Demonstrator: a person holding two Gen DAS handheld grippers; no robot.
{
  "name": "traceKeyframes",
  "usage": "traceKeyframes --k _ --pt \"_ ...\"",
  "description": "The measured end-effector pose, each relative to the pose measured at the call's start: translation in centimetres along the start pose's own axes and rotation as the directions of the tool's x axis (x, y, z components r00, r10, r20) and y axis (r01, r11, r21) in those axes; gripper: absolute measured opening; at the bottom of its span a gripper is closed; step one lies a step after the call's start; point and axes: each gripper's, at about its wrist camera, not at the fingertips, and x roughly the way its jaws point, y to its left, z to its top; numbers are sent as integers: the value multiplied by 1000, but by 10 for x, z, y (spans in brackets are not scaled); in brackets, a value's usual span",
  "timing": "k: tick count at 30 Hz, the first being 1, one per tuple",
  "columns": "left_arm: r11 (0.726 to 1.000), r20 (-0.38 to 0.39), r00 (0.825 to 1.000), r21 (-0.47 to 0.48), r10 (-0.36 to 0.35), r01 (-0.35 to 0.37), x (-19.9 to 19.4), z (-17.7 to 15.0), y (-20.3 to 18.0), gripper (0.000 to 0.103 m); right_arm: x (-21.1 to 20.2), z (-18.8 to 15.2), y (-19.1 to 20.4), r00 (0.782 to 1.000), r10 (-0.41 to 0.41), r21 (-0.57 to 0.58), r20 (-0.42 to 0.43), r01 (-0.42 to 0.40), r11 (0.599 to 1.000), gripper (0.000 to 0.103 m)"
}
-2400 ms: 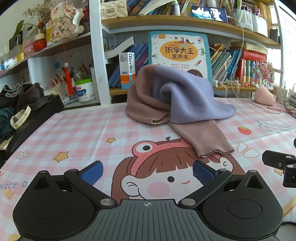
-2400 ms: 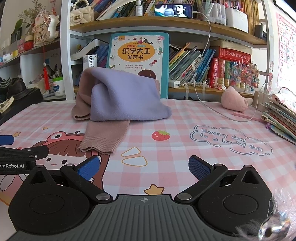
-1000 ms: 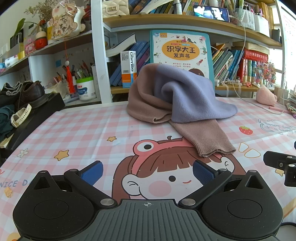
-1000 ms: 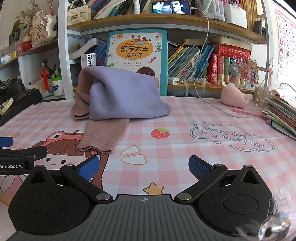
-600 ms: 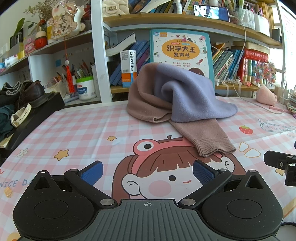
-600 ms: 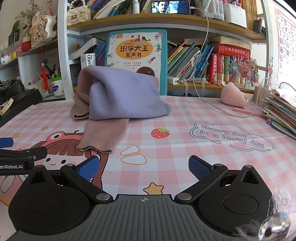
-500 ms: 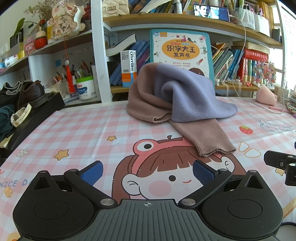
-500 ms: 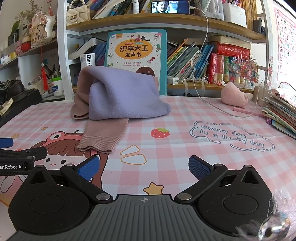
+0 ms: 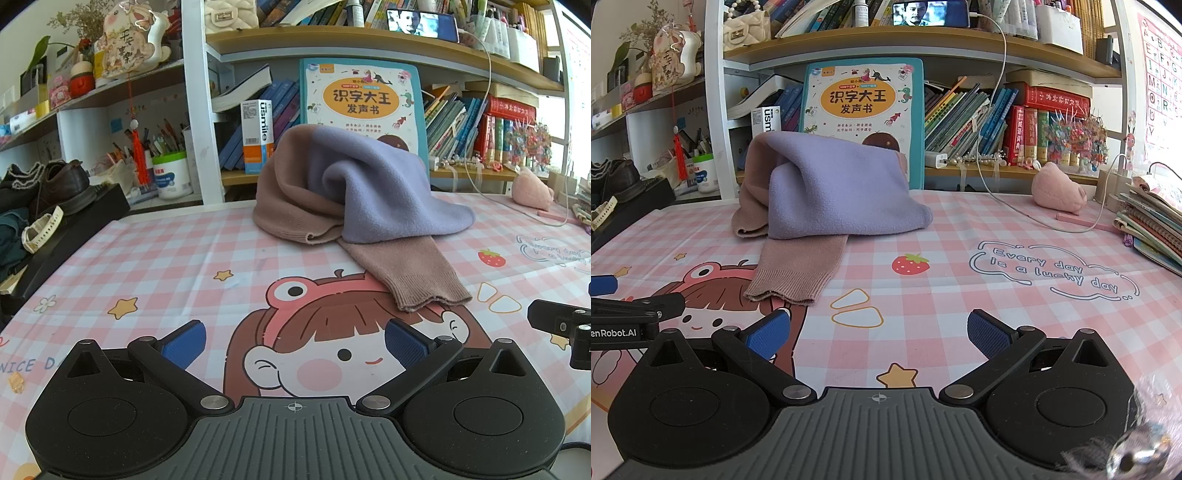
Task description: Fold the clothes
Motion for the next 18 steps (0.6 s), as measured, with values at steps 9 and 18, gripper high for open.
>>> traceKeyframes --k 9,18 --pt "1000 1 1000 -3 -1 1 0 0 0 103 0 0 0 1000 1 0 -1 -1 1000 103" --pt "1000 2 1000 -1 -3 3 0 0 0 103 0 0 0 1000 1 0 0 -1 1000 103"
